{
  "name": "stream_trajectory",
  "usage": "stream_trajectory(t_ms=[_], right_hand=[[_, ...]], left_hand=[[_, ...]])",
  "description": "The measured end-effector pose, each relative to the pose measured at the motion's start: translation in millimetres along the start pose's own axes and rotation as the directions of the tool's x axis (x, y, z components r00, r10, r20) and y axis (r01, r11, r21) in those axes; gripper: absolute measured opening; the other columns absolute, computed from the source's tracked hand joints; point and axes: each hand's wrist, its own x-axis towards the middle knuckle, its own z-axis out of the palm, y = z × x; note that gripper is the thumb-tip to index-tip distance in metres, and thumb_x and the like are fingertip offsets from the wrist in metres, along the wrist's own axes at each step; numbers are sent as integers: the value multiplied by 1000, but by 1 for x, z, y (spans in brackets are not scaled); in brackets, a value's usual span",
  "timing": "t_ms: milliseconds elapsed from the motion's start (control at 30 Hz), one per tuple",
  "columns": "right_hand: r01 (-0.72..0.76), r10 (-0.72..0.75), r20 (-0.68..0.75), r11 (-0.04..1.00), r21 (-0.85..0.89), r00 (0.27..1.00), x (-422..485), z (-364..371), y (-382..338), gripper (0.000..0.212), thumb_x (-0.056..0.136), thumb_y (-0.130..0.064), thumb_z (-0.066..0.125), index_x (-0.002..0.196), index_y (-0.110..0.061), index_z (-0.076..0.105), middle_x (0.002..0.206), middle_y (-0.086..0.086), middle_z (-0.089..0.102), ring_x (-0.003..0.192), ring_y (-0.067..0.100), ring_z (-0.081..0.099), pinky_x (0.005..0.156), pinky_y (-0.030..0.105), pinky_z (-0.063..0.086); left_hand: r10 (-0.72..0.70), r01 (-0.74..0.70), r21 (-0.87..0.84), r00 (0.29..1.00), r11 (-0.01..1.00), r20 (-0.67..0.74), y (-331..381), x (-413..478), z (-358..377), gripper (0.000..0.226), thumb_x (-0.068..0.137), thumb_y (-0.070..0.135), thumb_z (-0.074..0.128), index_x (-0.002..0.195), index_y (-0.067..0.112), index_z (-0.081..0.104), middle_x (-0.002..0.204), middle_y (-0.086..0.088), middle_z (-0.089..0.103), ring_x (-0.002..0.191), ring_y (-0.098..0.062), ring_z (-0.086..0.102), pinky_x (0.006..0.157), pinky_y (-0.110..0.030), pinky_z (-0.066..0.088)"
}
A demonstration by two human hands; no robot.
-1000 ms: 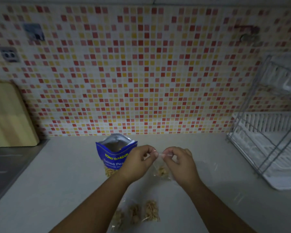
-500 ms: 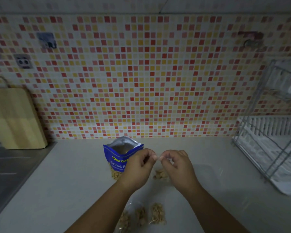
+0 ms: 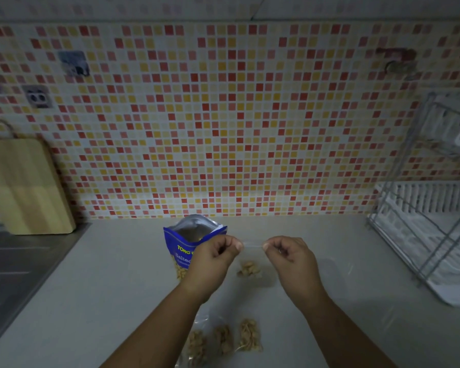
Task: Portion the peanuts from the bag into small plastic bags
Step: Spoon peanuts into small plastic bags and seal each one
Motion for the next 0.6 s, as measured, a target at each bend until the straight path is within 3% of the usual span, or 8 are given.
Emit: stream_trajectory(t_ms=[100,167,233,400,500,600], right_hand=[[-44,38,55,993,107,998,-2,1,2,22,89,-13,61,72,-28,60,74,-10,59,76,6,54,66,9,41],[-118,95,137,978,173,986,-3,4,4,22,93,-15,54,75,-26,58,75,-8,60,70,3,54,64,11,43],[-193,151,186,953,235,971,-5,6,12,21,96,-15,49,79,-23,57,77,-6,65,73,7,59,71,20,48],[-423,377,237,887,186,895,-19,18,54,27,96,-10,46,71,-14,56,65,1,60,57,12,52,58,25,47],[-558,537,268,830,0,800,-32,24,92,34,90,-6,47,58,-15,55,55,6,55,52,19,49,56,31,42],[-567,603,261,798,-203,754,-43,25,118,36,84,-2,50,51,-15,51,55,6,54,57,20,49,60,35,41]], left_hand=[[-74,79,-103,996,992,48,-2,1,-2,16,90,18,60,78,15,70,79,-5,68,83,-23,62,82,-39,53],[-93,105,-123,991,987,94,-3,1,-1,17,90,17,59,79,10,70,73,-5,66,75,-18,60,73,-30,52],[-124,140,-127,985,982,123,-3,1,2,17,90,15,59,80,5,68,64,-2,60,62,-9,54,62,-19,48],[-388,419,-99,891,902,234,-31,-3,8,10,87,9,63,79,8,69,55,3,60,51,-8,49,56,-19,45],[-466,457,92,863,885,194,-60,-6,16,13,85,8,63,73,11,68,55,1,58,47,-7,50,51,-18,43],[-365,281,510,928,813,70,-88,-3,21,14,85,12,59,83,16,73,82,3,69,74,-9,62,69,-16,42]])
